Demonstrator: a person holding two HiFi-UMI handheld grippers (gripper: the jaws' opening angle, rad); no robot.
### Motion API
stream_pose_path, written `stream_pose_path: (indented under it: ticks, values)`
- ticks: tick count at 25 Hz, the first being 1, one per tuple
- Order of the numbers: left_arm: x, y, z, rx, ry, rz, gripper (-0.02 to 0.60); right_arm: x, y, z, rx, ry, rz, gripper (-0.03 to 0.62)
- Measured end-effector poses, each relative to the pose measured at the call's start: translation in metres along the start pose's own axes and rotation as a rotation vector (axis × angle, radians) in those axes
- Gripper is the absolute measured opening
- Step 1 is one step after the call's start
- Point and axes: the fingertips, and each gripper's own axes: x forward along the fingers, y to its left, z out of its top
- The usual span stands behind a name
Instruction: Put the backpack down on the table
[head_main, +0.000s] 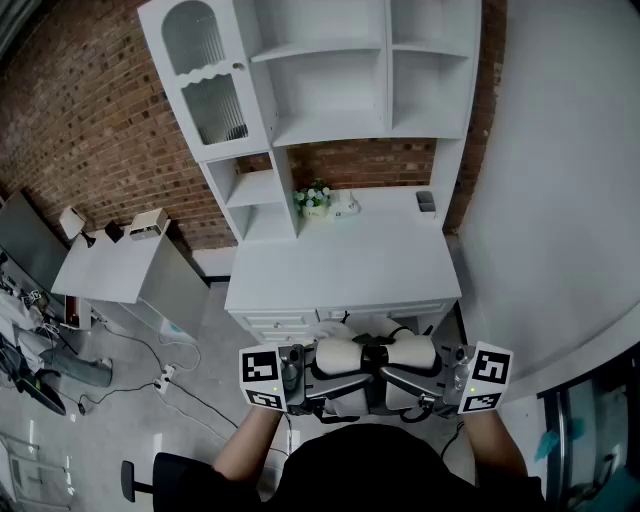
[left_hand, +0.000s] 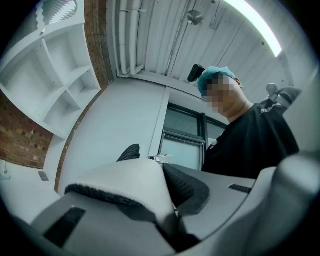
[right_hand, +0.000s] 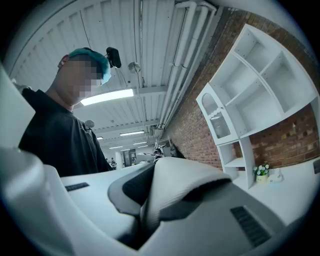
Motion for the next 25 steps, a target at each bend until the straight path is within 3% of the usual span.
stream_pose_path:
  ticks: [18,25]
  values:
    - [0.018,0.013,-0.006,-0.020,0.003,0.028,0.053,-0.017,-0.019,0.004,0.059,-0.010,0.001,0.043]
    - [0.036,0.011,-0.009,0.016,0.019,0.030,0.054,-0.035,-0.021,0.010,0.050,-0.025,0.019,0.043]
